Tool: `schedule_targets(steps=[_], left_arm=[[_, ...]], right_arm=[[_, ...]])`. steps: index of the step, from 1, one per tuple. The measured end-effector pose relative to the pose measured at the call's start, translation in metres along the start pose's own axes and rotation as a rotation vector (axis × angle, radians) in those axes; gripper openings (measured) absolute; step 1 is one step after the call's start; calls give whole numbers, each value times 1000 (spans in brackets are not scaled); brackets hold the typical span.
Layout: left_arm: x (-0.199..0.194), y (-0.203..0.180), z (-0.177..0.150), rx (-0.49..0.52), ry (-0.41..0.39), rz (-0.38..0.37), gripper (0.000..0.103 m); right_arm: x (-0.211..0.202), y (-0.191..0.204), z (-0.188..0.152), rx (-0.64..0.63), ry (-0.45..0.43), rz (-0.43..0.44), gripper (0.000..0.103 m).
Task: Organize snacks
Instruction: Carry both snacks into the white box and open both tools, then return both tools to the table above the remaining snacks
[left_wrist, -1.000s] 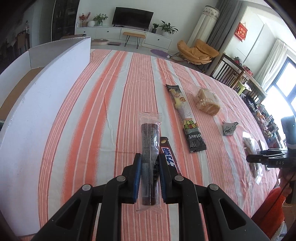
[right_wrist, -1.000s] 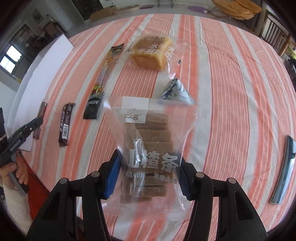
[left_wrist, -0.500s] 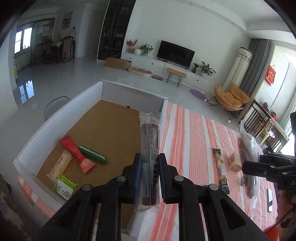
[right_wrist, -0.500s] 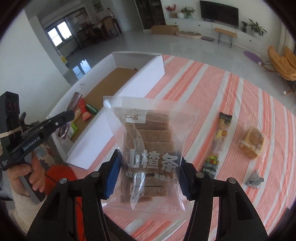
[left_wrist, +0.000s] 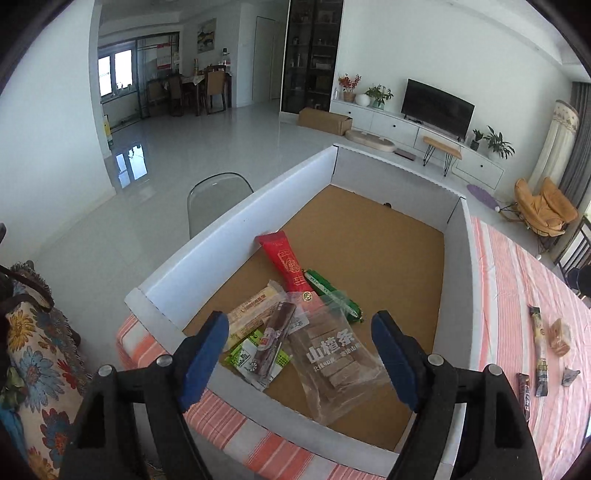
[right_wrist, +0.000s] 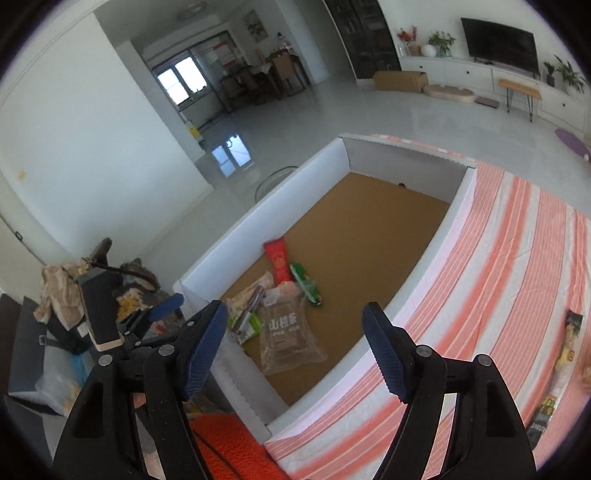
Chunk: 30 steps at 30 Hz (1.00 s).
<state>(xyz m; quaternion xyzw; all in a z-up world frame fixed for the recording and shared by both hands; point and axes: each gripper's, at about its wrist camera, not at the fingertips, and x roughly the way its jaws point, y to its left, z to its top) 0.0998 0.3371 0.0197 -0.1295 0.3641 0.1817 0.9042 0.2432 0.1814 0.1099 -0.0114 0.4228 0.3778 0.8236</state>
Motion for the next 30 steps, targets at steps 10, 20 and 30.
schedule_targets(steps=[10, 20, 30], left_arm=[[-48, -145, -41, 200, -12, -394, 100], [12, -288, -162, 424, 258, -434, 100], [28, -285, -193, 469, 199, -357, 100]], right_arm=[[-79, -184, -170, 45, -25, -591, 78], [-128, -279, -299, 341, -2, -712, 79], [-117, -292, -294, 362, -26, -681, 84]])
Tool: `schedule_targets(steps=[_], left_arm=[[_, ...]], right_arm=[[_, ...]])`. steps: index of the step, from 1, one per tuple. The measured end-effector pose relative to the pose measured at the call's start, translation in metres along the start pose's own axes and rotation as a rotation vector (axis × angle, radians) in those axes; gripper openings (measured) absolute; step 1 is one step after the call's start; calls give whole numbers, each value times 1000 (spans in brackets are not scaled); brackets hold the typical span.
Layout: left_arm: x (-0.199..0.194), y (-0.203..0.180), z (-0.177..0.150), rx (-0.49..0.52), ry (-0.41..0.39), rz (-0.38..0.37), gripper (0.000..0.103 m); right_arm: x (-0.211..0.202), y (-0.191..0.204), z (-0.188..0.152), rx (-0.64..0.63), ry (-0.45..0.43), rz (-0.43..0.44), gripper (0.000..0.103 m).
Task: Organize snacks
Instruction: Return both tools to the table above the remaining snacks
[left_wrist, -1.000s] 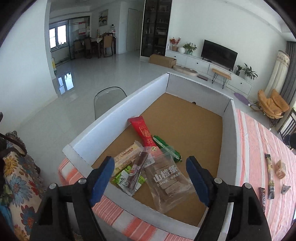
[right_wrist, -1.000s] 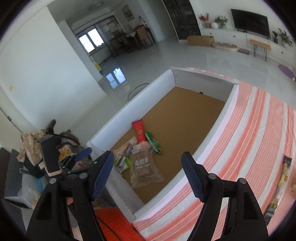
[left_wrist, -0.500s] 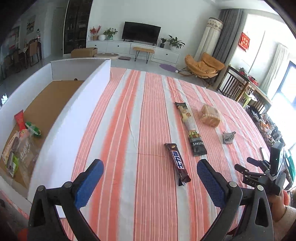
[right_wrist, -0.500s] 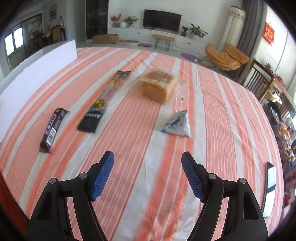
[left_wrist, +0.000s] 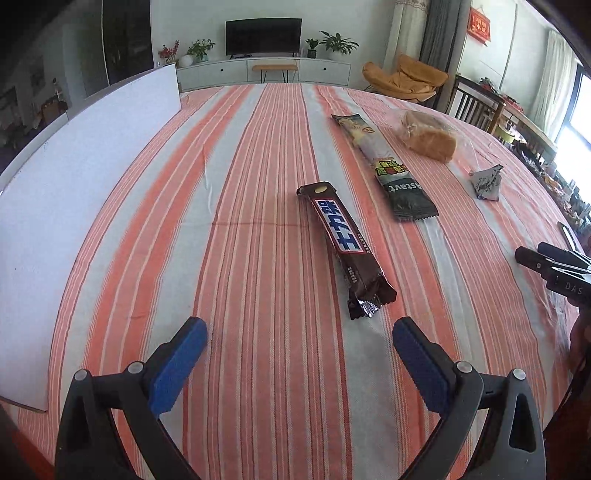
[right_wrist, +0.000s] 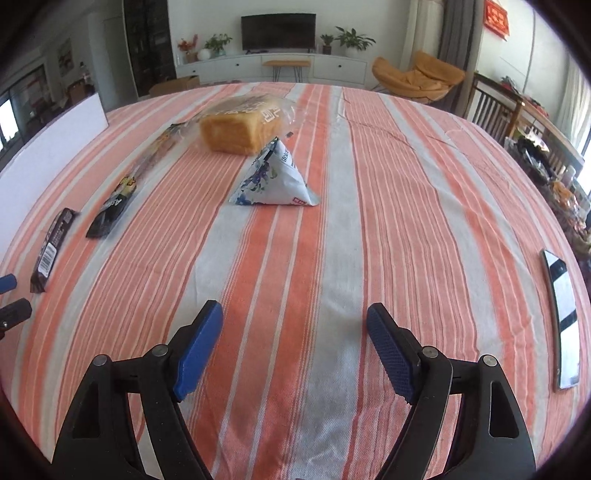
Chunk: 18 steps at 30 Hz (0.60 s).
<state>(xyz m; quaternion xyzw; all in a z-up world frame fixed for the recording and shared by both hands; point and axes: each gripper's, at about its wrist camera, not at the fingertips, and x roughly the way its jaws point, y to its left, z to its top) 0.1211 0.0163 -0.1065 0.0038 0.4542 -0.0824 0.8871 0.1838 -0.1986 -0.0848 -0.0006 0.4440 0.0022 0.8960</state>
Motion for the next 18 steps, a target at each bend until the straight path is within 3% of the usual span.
schedule_targets(steps=[6, 18], left_arm=[[6, -5, 0, 50, 3, 41, 100], [8, -7, 1, 57, -3, 43, 103]], right_arm=[[2, 1, -1, 4, 2, -6, 87], [5, 0, -3, 12, 6, -9, 92]])
